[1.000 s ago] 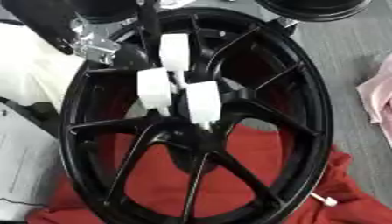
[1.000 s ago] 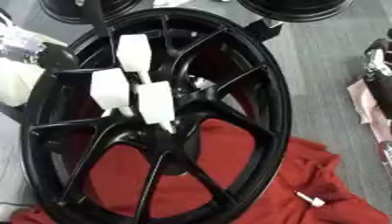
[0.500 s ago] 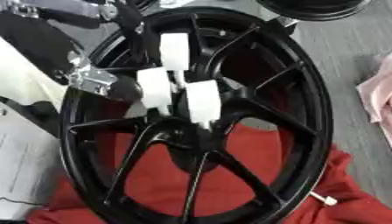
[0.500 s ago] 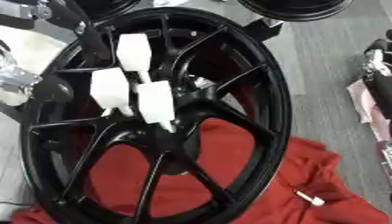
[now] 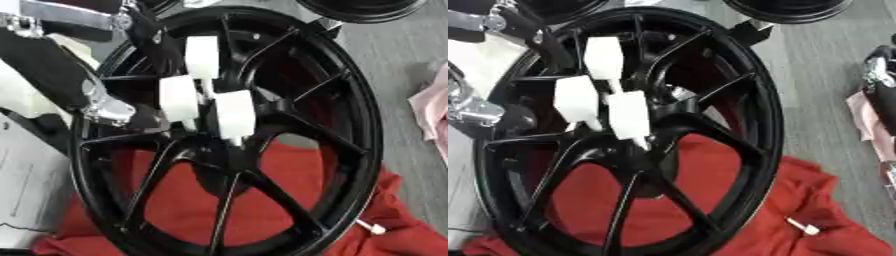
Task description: Pull the pin out of the wheel hub.
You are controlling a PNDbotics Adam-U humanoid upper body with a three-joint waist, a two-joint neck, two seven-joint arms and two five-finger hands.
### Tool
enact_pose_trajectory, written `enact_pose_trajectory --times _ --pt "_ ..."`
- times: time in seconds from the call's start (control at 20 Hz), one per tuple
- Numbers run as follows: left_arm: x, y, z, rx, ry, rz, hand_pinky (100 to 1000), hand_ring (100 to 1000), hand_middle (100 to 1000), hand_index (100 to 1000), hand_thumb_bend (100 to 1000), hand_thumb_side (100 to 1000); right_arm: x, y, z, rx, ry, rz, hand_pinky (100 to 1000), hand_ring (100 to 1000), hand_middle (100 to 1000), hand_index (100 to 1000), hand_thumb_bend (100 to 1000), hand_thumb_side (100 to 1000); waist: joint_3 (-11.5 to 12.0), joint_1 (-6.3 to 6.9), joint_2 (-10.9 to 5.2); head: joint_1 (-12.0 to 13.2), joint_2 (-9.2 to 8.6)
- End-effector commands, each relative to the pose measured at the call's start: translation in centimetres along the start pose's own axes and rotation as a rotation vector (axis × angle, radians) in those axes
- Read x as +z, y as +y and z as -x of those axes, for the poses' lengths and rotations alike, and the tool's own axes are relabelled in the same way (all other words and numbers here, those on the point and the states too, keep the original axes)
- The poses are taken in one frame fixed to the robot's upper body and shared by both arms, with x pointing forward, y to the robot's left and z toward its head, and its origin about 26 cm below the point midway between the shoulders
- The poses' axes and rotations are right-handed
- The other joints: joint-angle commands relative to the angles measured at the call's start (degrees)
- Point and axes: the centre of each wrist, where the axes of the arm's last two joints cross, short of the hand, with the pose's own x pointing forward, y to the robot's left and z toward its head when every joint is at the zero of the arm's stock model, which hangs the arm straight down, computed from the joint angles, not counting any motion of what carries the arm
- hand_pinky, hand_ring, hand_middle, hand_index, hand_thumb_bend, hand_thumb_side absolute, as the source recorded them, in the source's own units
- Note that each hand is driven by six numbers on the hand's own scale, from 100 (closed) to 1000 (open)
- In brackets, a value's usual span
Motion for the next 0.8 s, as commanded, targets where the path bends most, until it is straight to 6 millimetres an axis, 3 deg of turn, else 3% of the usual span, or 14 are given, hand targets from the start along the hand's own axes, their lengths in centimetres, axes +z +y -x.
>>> enact_pose_trajectory --times 0.05,0.5,0.55,0.6,0.8 --pt "1.6 0.8 -0.6 -0.019 0.049 -0.034 817 789 690 887 428 709 -0.2 -0.2 -0.3 -0.004 -0.015 -0.002 806 760 690 841 100 523 0.14 -0.25 -1.43 0.21 0.14" --pt "1.5 0.6 -0.7 0.032 0.076 -0.04 817 819 732 880 418 726 -0.1 0.0 -0.3 -0.011 -0.01 -0.011 808 760 691 842 100 523 0.03 -0.47 -1.26 0.61 -0.04" --pt "1.4 0.6 -0.6 0.038 0.08 -0.04 818 823 739 881 383 711 -0.1 0.1 -0.3 -0.012 -0.01 -0.012 808 760 691 842 100 523 -0.01 -0.49 -1.23 0.67 -0.08" --pt "1.2 0.6 -0.5 0.043 0.084 -0.039 821 831 751 881 424 726 -0.1 0.1 -0.3 -0.013 -0.01 -0.013 808 760 691 842 100 523 -0.07 -0.49 -1.17 0.78 -0.12" --pt "0.8 0.5 0.1 0.053 0.101 -0.044 824 837 756 879 423 724 -0.1 0.1 -0.4 -0.018 -0.014 -0.015 809 761 692 843 100 523 -0.32 -0.49 -0.92 0.94 -0.27"
